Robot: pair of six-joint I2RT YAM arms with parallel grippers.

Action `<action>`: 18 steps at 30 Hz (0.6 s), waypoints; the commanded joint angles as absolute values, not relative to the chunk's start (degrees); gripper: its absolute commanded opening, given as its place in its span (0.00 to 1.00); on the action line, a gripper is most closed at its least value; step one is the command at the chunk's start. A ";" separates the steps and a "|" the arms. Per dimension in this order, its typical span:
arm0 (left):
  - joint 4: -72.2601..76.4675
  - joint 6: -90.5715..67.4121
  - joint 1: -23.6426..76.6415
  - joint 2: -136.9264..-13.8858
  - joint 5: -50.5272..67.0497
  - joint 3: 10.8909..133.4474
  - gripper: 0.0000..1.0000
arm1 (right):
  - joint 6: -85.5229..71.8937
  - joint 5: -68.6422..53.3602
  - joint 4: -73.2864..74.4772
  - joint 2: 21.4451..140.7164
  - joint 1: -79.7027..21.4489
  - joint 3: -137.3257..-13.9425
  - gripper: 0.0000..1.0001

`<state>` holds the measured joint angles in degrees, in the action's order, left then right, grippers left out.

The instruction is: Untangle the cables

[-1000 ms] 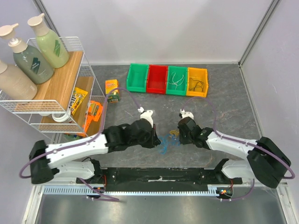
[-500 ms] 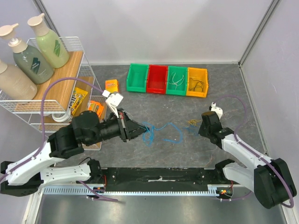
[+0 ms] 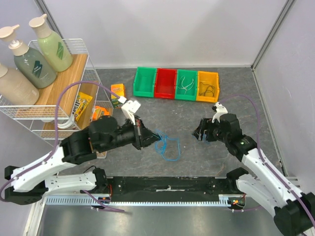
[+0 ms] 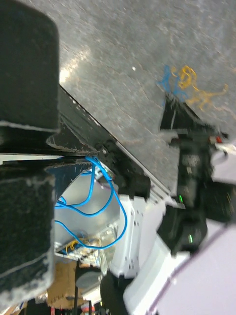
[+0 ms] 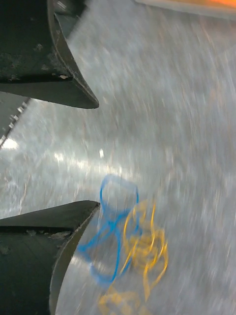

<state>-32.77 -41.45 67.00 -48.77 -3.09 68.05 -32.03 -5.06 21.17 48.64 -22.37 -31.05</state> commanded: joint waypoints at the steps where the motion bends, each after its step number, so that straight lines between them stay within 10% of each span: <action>1: -32.34 -38.41 67.15 -51.76 -5.62 64.17 0.02 | -26.11 -31.51 20.22 45.44 -25.22 -35.68 0.84; 18: -34.19 -41.48 67.24 -52.56 -9.67 55.20 0.02 | -40.08 -43.51 -1.14 44.37 -39.45 -34.19 0.92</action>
